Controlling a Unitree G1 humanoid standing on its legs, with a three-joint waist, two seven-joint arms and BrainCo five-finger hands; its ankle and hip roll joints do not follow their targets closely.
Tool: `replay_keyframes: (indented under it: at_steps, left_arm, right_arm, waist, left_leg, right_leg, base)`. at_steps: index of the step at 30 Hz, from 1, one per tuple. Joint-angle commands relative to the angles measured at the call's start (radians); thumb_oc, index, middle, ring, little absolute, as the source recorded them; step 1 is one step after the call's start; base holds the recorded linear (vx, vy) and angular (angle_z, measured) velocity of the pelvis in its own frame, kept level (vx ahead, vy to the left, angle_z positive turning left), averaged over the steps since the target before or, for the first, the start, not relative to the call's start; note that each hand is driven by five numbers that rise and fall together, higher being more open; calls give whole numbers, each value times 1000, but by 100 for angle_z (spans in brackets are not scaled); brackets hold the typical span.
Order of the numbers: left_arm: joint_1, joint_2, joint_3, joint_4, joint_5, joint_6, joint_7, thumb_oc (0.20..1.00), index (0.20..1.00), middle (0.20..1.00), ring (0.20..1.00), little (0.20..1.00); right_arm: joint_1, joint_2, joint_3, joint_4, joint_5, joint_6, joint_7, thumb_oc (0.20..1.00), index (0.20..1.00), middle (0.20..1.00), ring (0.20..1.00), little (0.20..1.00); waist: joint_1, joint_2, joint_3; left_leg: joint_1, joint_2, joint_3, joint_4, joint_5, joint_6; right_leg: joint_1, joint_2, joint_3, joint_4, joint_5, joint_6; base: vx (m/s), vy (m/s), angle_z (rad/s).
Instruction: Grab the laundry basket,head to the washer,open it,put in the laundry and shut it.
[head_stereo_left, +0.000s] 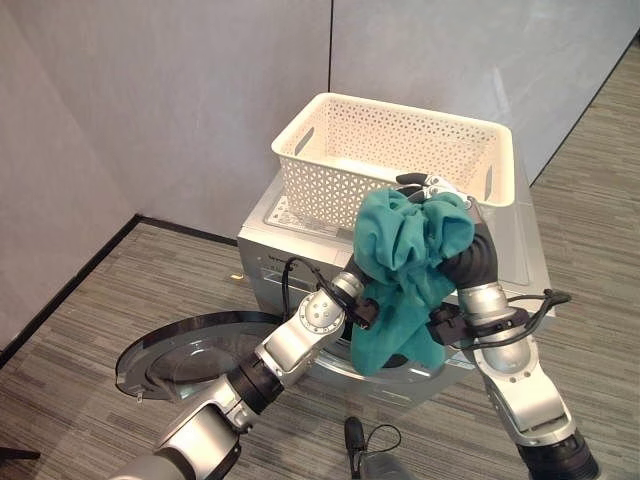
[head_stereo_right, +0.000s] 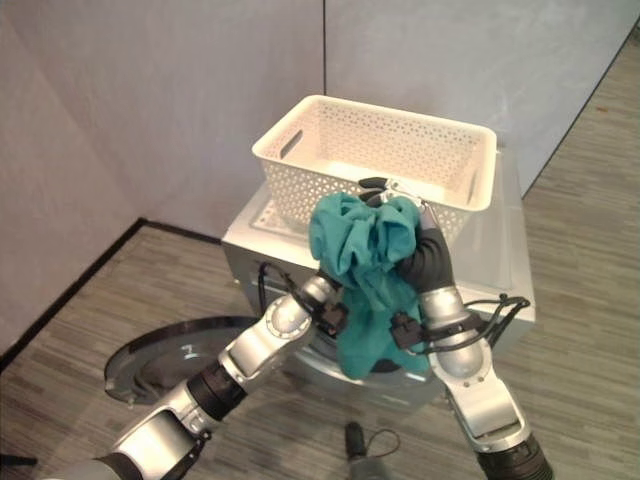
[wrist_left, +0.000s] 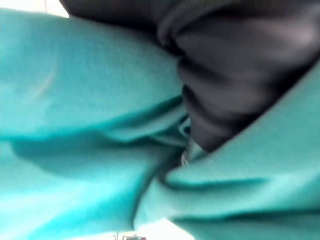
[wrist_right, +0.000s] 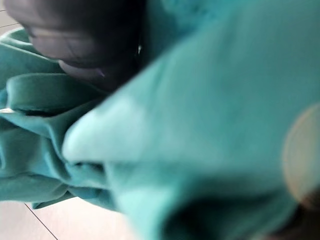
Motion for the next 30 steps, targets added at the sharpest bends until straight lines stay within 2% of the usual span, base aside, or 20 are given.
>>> replay_keyframes:
  at_steps: [1,5,6,7,8,11,17,18,21,25,27,29,30]
  left_arm:
    - [-46,-23,12,-27,-24,-94,21,200,200,200,200,200]
    - [-18,5,29,-41,9,-102,35,200,200,200,200,200]
    - [-8,17,36,-47,17,-104,37,200,200,200,200,200]
    - [0,25,42,-51,26,-105,38,200,200,200,200,200]
    - [8,31,43,-52,36,-104,39,200,200,200,200,200]
    - [25,56,58,-64,82,-106,38,200,200,200,200,200]
    - [111,124,117,-123,163,-121,35,200,200,200,200,200]
    - [140,151,146,-150,194,-131,33,200,200,200,200,200]
    - [174,184,182,-189,268,-148,43,200,200,200,200,200]
    - [230,210,227,-229,290,-166,47,200,200,200,200,200]
    - [289,244,282,-282,325,-181,54,200,200,200,200,200]
    - [289,245,282,-283,325,-180,54,200,200,200,200,200]
    - [350,276,333,-329,354,-186,51,200,200,200,200,200]
  right_arm:
    - [-65,4,-25,-38,16,-66,-15,200,200,200,200,200]
    - [-66,7,-20,-25,15,-70,-20,200,200,200,200,200]
    - [-64,7,-22,-21,16,-71,-22,438,438,438,438,438]
    - [-59,8,-24,-16,21,-70,-22,595,595,595,595,595]
    - [-56,9,-25,-15,24,-71,-20,1000,1000,1000,1000,1000]
    - [-49,5,-38,-8,40,-77,-20,1000,1000,1000,1000,1000]
    - [-8,10,-135,-6,17,-100,-57,1000,1000,1000,1000,1000]
    - [14,6,-181,-4,-23,-103,-72,1000,1000,1000,1000,1000]
    - [29,3,-219,10,-83,-99,-95,1000,1000,1000,1000,1000]
    - [46,-5,-267,19,-145,-85,-121,1000,1000,1000,1000,1000]
    - [84,2,-346,20,-173,-81,-158,1000,1000,1000,1000,1000]
    - [85,2,-346,20,-173,-81,-157,1000,1000,1000,1000,1000]
    - [132,10,-434,18,-199,-75,-187,1000,1000,1000,1000,1000]
  waist:
    - [16,-2,-1]
    - [20,-5,-2]
    - [21,-5,-2]
    - [22,-5,-2]
    - [23,-3,-4]
    - [26,-7,-6]
    - [34,-3,-14]
    - [37,-2,-18]
    - [40,-2,-24]
    - [43,-2,-26]
    - [43,-1,-26]
    - [43,-1,-26]
    - [40,-1,-27]
  left_leg:
    - [1,56,79,4,-61,3]
    - [-1,53,82,4,-55,4]
    - [0,52,82,4,-54,5]
    - [-1,51,82,4,-54,5]
    - [3,53,81,4,-61,5]
    - [-2,49,81,4,-53,6]
    - [1,39,76,4,-57,13]
    - [4,33,74,4,-59,17]
    - [7,23,76,4,-62,24]
    - [12,12,85,4,-67,35]
    - [12,2,89,4,-66,43]
    - [12,2,89,4,-66,43]
    - [17,-7,88,4,-71,52]
  right_leg:
    - [130,-49,25,61,-197,78]
    - [128,-51,26,63,-193,76]
    - [129,-51,26,64,-193,76]
    - [129,-51,25,64,-192,76]
    - [133,-51,23,65,-199,78]
    - [127,-54,24,67,-192,77]
    - [129,-64,17,79,-193,86]
    - [129,-70,14,84,-193,91]
    - [125,-78,17,91,-190,101]
    - [116,-85,25,94,-181,112]
    - [107,-92,34,106,-176,117]
    - [107,-92,34,106,-176,117]
    - [101,-97,41,116,-175,120]
  base:
    - [-36,2,-2]
    - [-10,3,0]
    - [0,0,0]
    - [2,31,-1]
    - [0,0,0]
    - [-42,27,0]
    - [-29,51,1]
    - [-36,64,4]
    - [-45,65,0]
    - [-48,66,-10]
    - [-48,67,-14]
    - [-15,39,-5]
    - [-34,75,-4]
